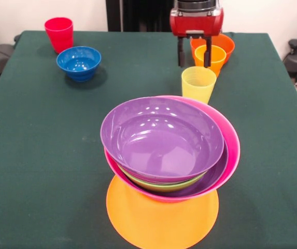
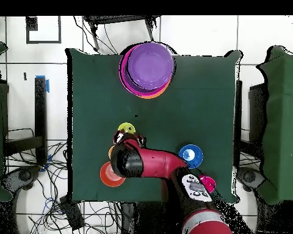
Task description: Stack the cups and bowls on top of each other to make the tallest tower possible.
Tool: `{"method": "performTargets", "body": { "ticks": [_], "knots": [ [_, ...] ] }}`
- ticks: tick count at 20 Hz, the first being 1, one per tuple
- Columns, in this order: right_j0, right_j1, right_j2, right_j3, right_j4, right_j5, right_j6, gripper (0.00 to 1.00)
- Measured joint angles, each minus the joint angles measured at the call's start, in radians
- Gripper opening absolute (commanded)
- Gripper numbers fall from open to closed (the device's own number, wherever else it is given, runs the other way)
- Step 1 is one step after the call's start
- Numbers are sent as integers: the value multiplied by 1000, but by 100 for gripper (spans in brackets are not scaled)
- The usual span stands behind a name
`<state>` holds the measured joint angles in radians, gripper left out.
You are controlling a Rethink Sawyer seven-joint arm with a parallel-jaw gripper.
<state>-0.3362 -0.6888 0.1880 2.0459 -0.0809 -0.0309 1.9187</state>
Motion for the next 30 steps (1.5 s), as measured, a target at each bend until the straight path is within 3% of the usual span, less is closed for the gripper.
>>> {"method": "performTargets", "body": {
  "ticks": [10,30],
  "knots": [
    [-34,12,0,-36,0,0,0,100],
    [-61,136,0,-50,-8,0,0,100]
  ]
}}
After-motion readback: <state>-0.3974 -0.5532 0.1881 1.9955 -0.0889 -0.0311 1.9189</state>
